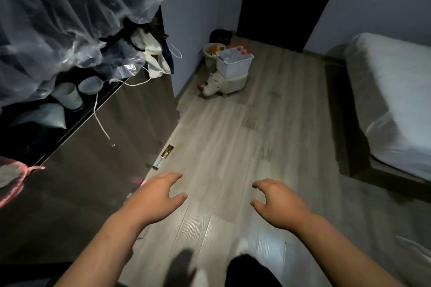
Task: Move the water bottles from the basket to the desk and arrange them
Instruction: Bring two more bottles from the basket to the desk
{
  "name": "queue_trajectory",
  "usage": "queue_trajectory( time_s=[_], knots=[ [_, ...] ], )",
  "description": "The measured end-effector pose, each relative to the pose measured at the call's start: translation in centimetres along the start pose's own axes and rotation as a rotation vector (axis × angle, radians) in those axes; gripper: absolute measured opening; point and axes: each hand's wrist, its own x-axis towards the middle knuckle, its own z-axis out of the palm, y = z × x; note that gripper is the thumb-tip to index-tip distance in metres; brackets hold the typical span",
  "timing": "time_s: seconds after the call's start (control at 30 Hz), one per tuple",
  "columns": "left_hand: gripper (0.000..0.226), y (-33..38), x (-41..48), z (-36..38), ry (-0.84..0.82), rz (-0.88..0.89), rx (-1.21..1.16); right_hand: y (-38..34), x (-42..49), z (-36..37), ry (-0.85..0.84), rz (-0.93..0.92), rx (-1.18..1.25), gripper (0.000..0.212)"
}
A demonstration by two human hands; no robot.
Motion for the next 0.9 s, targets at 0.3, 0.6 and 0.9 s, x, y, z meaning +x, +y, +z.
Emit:
queue_trajectory(
  time_s=[0.3,0.6,0.9],
  knots=[
    [0.061,6.5,13.5,-2.3,-0.002,0.017,0.034,8.5,10.5,-5.3,0.004,0.018,0.028,0.051],
    [0.06,11.9,26.7,-4.4,-0.024,-0.003,0.133,15.0,21.1,-12.0,-0.025,-0.04,0.015,0.051],
    [0.059,10.7,34.7,-6.4,-0.058,-0.065,0.056,16.1,30.0,-15.2,-0.075,-0.068,0.024,0.052]
  ],
)
